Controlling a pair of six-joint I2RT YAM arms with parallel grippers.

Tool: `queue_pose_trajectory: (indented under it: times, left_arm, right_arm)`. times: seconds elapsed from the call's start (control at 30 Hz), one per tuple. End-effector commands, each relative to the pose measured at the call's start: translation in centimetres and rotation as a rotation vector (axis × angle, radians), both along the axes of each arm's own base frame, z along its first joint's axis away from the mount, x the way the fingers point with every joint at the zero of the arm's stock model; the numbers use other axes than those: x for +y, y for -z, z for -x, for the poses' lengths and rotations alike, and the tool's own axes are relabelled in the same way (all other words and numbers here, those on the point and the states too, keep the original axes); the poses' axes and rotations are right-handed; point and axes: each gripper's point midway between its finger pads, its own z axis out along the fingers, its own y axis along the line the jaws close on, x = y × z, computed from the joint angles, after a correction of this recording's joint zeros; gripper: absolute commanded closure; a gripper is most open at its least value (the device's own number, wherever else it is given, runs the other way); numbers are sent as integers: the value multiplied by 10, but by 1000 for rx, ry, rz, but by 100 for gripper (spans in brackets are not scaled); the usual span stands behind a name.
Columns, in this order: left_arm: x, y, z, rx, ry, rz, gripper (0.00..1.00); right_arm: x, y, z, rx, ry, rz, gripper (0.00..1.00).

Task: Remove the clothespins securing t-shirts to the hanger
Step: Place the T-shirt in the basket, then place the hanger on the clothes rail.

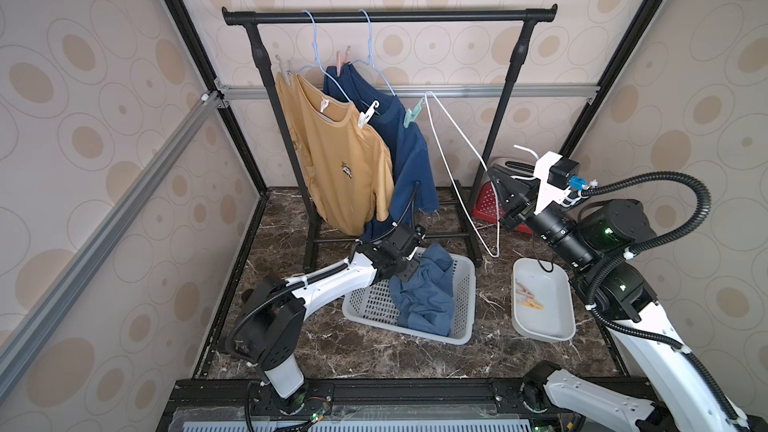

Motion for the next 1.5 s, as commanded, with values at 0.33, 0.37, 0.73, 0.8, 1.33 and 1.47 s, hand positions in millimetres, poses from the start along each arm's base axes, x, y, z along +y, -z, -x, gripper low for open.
queue_pose_trajectory:
  times: [0.33,0.37,0.73,0.8,1.33,1.47]
  left_arm:
    - [27,-80,26,-140,51,14,2]
    - [36,-84,30,-155,47,-5,1]
    - [39,-213,42,-735,497,-168,1]
    - [23,-235,41,-844,582,-169,1]
    - [-107,-279,23,-1061,887,46,27]
    - [-132,-271,28,-1047,944,91,44]
  right_arm:
    - [-15,17,-2,36,74,59,100]
    - [-17,23,-3,49,87,70,100]
    - [-45,106,-17,450,258,218,100]
    - [-46,118,-14,503,256,212,100]
    - [-41,166,9,720,178,201,100]
    - [-38,171,12,740,154,195,100]
